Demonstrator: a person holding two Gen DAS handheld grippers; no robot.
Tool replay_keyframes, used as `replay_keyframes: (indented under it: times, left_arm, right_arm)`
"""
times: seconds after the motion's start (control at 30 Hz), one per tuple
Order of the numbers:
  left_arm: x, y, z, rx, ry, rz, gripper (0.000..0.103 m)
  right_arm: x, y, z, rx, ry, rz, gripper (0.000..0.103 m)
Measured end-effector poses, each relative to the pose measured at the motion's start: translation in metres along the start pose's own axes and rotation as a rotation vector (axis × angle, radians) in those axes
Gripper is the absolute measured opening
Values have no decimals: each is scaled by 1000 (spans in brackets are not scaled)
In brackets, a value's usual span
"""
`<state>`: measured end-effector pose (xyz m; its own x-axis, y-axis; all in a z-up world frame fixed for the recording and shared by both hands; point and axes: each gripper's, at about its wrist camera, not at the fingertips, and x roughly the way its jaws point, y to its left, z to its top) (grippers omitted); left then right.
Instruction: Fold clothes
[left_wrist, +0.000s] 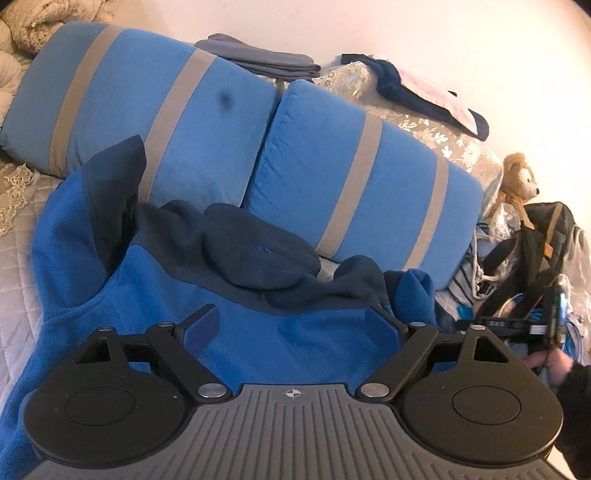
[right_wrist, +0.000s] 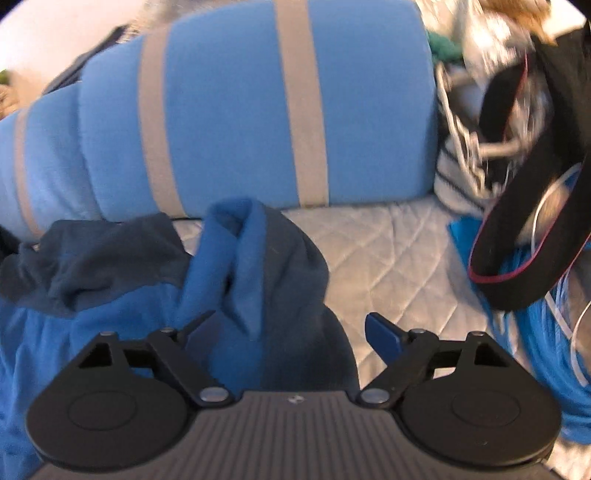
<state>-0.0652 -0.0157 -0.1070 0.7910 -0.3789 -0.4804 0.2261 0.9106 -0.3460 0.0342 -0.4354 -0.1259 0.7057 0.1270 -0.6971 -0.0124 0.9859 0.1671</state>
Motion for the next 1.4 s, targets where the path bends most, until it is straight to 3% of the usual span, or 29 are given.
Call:
replay_keyframes:
  times: [0.03, 0.1, 0.13, 0.17, 0.27, 0.47, 0.63, 0.9, 1.23, 1.3, 1.4]
  left_arm:
    - [1, 1, 0, -1, 3, 2, 86]
    - [3, 2, 0, -4, 9, 3, 86]
    - [3, 2, -1, -5, 12, 3, 86]
    - [4, 2, -1, -6, 15, 3, 86]
    - [5, 1, -1, -4, 20, 1, 86]
    - [4, 1, -2, -3, 17, -2, 86]
    - [3, 0, -2, 0, 15, 4, 86]
    - [1, -2, -4, 6, 8, 7, 86]
    - [3, -4, -4, 17, 18, 27, 86]
    - [3, -5, -5, 23, 19, 28, 86]
    - [3, -4, -5, 24, 19, 27, 86]
  right_arm:
    - [7, -4, -2, 21, 21, 21, 82]
    - [20, -10, -7, 63, 70, 58, 55]
    - [25, -11, -8, 82, 100, 50, 29]
    - [27, -12, -9, 90, 114, 32, 22]
    - [12, -8, -2, 59, 57, 7, 18]
    - [-49, -6, 34, 2, -157, -106, 17]
    - [-90, -10, 56, -12, -264, -162, 17]
    - [-101, -1, 52, -74, -227, -167, 17]
    - [-66, 17, 53, -101, -137, -205, 17]
    - [-48, 19, 54, -112, -113, -206, 27]
    - [-34, 18, 53, -113, -145, -246, 60]
